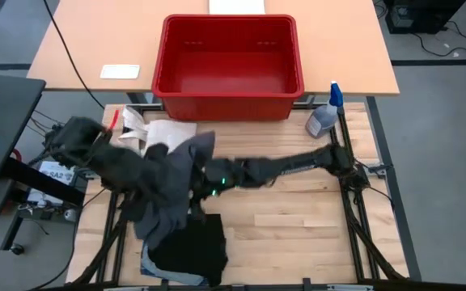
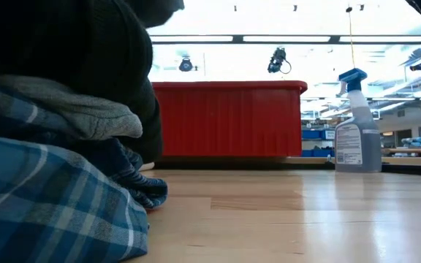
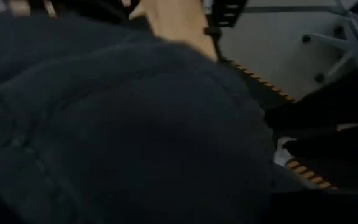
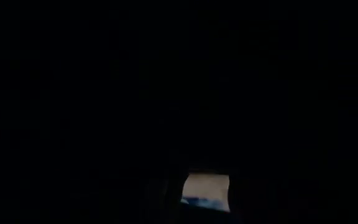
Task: Sort clothes
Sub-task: Put the stacked clothes into the red bin
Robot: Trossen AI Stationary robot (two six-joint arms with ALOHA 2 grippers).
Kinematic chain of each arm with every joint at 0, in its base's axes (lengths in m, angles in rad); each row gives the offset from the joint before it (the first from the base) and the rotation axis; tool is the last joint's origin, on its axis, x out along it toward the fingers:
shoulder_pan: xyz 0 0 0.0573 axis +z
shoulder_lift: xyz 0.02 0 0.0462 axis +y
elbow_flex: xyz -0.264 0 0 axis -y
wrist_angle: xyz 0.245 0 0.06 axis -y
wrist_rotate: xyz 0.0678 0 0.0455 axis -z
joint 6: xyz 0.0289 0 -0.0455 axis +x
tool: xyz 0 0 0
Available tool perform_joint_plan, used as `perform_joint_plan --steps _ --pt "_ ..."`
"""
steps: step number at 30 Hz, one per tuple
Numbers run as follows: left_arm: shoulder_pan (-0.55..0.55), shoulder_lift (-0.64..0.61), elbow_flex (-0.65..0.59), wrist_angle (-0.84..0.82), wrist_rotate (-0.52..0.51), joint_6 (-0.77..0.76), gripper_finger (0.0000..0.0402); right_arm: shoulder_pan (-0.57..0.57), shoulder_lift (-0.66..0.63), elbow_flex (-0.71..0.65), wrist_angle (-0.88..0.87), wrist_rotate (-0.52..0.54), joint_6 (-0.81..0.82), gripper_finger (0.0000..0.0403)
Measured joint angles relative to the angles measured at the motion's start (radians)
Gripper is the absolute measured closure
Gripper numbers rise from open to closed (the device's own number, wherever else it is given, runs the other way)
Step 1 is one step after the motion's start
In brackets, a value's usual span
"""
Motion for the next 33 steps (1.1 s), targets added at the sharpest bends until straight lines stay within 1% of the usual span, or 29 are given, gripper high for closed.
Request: perform_joint_plan --steps 3,5,7,12,15,18,22,26,28,30,33 --pt "-0.125 -0.001 -0.014 0.006 -0.046 -0.060 0.0296 0.043 0.056 0.000 0.109 0.073 0.034 0.0231" --pt "-0.187 -0.004 -0.060 0.010 -0.076 -0.103 0.0296 0.064 0.087 0.000 0.152 0.109 0.057 0.0231" --pt "-0.243 -0.008 -0.124 0.012 -0.088 -0.138 0.0296 0.080 0.113 0.000 0.156 0.127 0.080 0.0231" --pt "-0.325 -0.017 -0.325 0.013 -0.094 -0.230 0.0296 0.103 0.187 -0.003 0.160 0.117 0.134 0.0231" --pt "-0.358 -0.017 -0.437 0.013 -0.090 -0.281 0.0296 0.106 0.230 -0.003 0.180 0.088 0.158 0.0231" --pt "-0.368 -0.017 -0.499 0.010 -0.071 -0.299 0.0296 0.105 0.265 -0.003 0.211 0.070 0.162 0.0231" --pt "-0.367 -0.017 -0.489 0.007 -0.067 -0.346 0.0296 0.095 0.288 -0.004 0.299 0.075 0.152 0.0231" --pt "-0.369 -0.023 -0.429 0.008 -0.083 -0.358 0.0296 0.082 0.288 -0.003 0.375 0.106 0.069 0.0231" --pt "-0.380 -0.030 -0.411 0.007 -0.108 -0.357 0.0296 0.076 0.288 -0.003 0.407 0.109 0.045 0.0231" --pt "-0.386 -0.035 -0.408 0.007 -0.129 -0.352 0.0296 0.069 0.287 -0.003 0.401 0.110 0.048 0.0231" --pt "-0.399 -0.036 -0.463 0.019 -0.132 -0.360 0.0296 0.067 0.286 -0.002 0.294 0.106 0.063 0.0231"
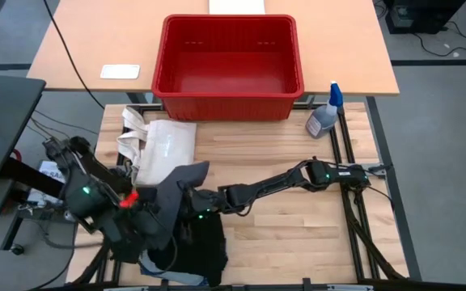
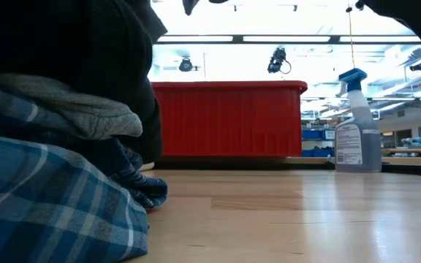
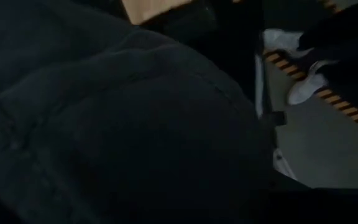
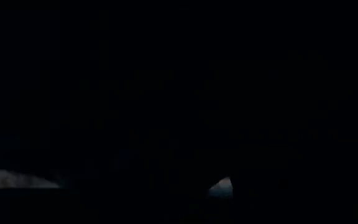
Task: Sort clothes
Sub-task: Put the stacked clothes into the red bin
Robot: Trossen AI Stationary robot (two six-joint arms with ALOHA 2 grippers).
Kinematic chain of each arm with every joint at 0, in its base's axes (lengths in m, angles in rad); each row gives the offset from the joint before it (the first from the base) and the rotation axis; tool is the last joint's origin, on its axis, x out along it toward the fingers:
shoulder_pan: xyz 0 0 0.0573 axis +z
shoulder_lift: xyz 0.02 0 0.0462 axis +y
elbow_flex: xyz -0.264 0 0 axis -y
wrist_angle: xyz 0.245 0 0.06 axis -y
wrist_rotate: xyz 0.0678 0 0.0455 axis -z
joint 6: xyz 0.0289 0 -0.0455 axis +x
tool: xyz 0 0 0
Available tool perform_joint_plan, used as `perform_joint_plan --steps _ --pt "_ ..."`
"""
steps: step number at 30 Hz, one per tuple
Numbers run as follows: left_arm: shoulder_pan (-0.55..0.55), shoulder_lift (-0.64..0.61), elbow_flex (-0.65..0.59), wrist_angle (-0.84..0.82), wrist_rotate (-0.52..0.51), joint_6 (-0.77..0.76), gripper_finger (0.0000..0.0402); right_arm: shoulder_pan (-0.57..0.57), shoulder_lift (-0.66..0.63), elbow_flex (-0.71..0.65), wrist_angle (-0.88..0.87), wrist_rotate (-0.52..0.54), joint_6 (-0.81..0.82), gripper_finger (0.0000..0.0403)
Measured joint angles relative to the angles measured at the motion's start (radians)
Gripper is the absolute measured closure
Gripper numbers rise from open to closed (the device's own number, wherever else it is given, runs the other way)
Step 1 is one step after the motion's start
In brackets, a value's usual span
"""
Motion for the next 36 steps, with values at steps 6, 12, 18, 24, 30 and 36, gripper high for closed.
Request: perform_joint_plan --steps 6,12,18,24,30,36 --pt "-0.008 0.004 -0.232 0.243 0.002 -0.007 0.0296 0.012 -0.002 -0.001 -0.253 -0.109 0.061 0.0231" --pt "-0.008 0.004 -0.294 0.325 0.026 -0.017 0.0296 0.044 -0.031 -0.001 -0.534 -0.204 0.147 0.0232" --pt "-0.025 0.007 -0.296 0.402 0.029 0.103 0.0296 0.088 -0.103 -0.001 -0.796 -0.225 0.142 0.0232" --pt "-0.030 0.046 -0.300 0.515 0.029 0.296 0.0296 0.137 -0.209 -0.001 -1.023 -0.115 0.156 0.0232" --pt "-0.007 0.088 -0.301 0.562 0.036 0.407 0.0296 0.179 -0.314 -0.001 -1.223 -0.054 0.209 0.0232" --pt "0.040 0.147 -0.301 0.622 0.183 0.488 0.0296 0.199 -0.384 -0.001 -1.351 -0.052 0.287 0.0232"
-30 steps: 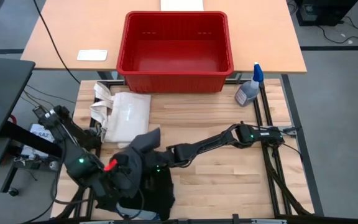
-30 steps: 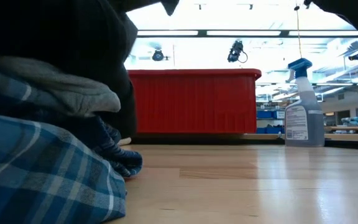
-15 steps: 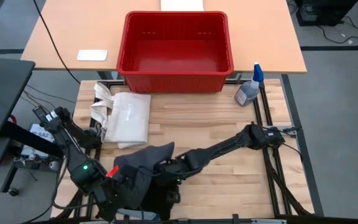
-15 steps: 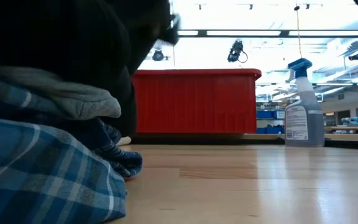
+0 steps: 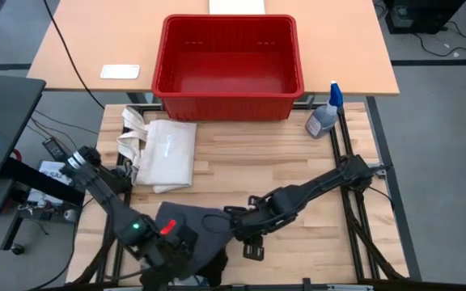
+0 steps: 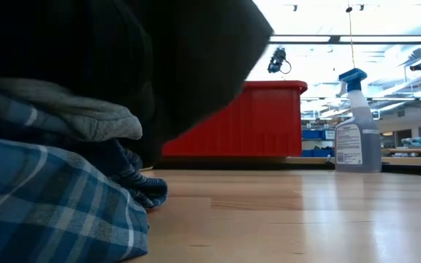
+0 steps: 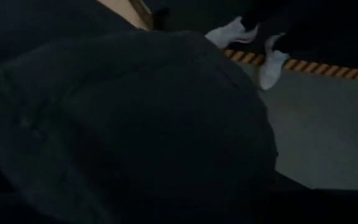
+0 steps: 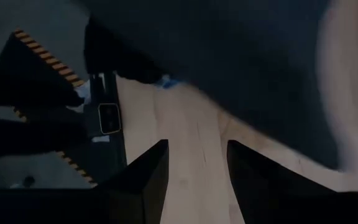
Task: Sort clothes
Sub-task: Put the stacked clothes into the red bin
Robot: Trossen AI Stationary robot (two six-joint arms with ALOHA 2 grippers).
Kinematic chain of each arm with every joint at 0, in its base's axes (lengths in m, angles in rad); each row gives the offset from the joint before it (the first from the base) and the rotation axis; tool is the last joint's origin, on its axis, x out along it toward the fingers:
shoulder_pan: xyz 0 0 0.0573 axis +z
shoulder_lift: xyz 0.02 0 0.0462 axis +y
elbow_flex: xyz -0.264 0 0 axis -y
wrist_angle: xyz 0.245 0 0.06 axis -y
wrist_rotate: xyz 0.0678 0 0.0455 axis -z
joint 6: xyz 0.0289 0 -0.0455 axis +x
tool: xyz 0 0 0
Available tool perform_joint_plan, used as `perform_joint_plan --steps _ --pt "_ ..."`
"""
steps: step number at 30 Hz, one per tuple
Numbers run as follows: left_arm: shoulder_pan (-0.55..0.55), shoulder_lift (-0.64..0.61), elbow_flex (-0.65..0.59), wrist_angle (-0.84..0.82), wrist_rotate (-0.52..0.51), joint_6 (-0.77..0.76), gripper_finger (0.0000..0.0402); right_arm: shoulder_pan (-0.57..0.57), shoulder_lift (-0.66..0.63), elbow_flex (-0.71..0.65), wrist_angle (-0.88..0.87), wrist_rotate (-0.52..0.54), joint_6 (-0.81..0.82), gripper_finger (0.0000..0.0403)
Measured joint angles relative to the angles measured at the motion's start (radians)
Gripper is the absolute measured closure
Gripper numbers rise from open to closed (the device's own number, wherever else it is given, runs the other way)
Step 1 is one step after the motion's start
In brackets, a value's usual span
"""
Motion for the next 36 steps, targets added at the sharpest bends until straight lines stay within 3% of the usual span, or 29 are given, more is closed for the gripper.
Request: perform_joint_plan --steps 7,14,23,28,36 --pt "0.014 0.105 0.001 0.039 0.072 0.015 0.0296 0.020 -0.051 0.000 -0.011 0.079 0.111 0.0232" --pt "0.015 0.189 0.002 0.040 0.089 -0.144 0.0290 0.037 -0.054 -0.001 0.120 0.132 0.037 0.0232" --pt "-0.036 0.171 0.017 -0.065 0.211 -0.487 0.0190 0.046 -0.031 -0.047 0.266 0.194 -0.041 0.0232" --pt "-0.066 0.161 0.064 -0.064 0.213 -0.583 0.0143 0.047 -0.024 -0.066 0.327 0.176 -0.063 0.0232" --pt "-0.084 0.160 0.216 -0.121 0.262 -0.717 0.0109 0.041 -0.009 -0.065 0.341 0.172 -0.107 0.0232"
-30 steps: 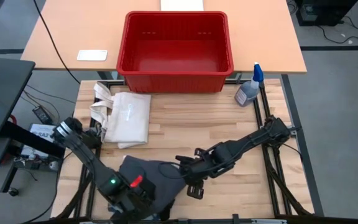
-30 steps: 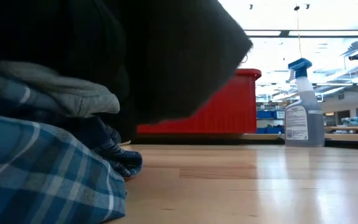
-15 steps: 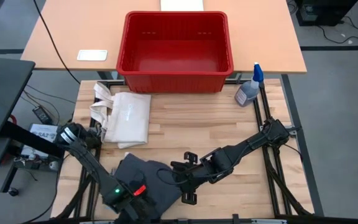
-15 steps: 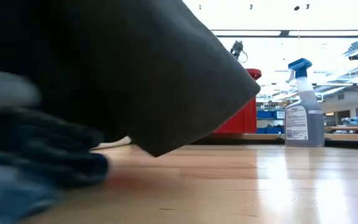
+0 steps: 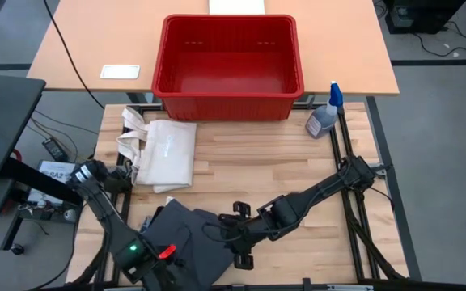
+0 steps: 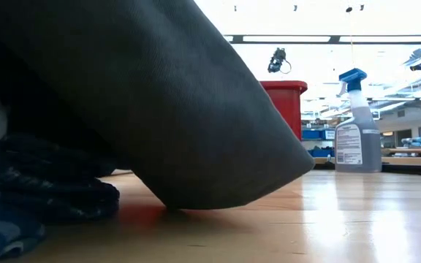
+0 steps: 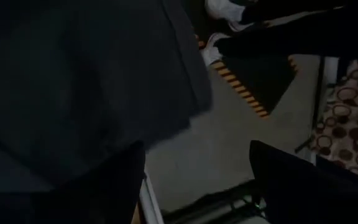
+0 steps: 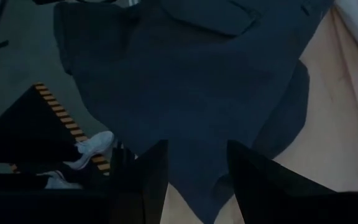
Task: Sort clothes
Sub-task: Put the stacked clothes into the red bin
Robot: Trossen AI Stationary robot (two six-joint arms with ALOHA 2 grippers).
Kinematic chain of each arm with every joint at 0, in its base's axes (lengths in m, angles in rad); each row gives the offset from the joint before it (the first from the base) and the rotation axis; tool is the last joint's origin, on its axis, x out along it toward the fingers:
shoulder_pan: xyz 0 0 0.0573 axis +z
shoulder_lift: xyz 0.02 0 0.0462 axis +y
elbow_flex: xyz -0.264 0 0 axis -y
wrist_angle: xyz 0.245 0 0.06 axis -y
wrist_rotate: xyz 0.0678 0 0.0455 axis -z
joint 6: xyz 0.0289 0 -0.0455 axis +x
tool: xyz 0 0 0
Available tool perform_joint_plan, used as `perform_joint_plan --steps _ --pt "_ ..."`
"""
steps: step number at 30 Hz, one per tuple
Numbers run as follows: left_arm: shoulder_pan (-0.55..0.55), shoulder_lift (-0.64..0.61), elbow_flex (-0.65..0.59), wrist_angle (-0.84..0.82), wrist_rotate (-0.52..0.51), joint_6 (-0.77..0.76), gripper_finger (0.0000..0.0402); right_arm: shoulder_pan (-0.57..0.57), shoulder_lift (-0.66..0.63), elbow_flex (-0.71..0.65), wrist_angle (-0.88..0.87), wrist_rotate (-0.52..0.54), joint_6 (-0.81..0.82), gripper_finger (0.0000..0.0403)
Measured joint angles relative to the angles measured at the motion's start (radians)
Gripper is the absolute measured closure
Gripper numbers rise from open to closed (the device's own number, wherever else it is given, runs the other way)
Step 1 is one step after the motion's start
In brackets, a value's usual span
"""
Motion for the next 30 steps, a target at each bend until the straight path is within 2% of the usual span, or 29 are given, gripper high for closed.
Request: perform_joint_plan --steps 3,5,8,11,13,18,25,30 --pt "-0.015 0.000 0.074 -0.102 -0.043 -0.005 0.0109 -0.012 -0.001 0.001 0.004 -0.001 -0.012 0.0232" --pt "-0.021 0.000 0.112 -0.170 -0.141 -0.008 0.0109 -0.016 -0.001 0.001 0.005 -0.003 -0.016 0.0232" --pt "-0.021 -0.002 0.128 -0.240 -0.346 -0.013 0.0109 -0.020 0.007 -0.013 0.063 -0.006 -0.020 0.0232" --pt "-0.020 -0.002 0.053 -0.250 -0.484 -0.027 0.0109 -0.020 0.030 -0.042 0.172 -0.050 -0.018 0.0232" --pt "-0.024 0.000 -0.027 -0.242 -0.502 -0.036 0.0109 -0.015 0.033 -0.078 0.259 -0.074 -0.010 0.0232" --pt "-0.025 -0.017 -0.219 -0.209 -0.506 -0.032 0.0109 -0.003 0.035 -0.181 0.424 -0.057 0.021 0.0232" --pt "-0.018 -0.119 -0.484 0.115 -0.551 -0.048 0.0128 0.001 0.033 -0.254 0.692 -0.050 -0.108 0.0232" --pt "-0.018 -0.139 -0.557 0.231 -0.555 -0.099 0.0149 0.001 0.032 -0.290 0.883 -0.049 -0.150 0.0232"
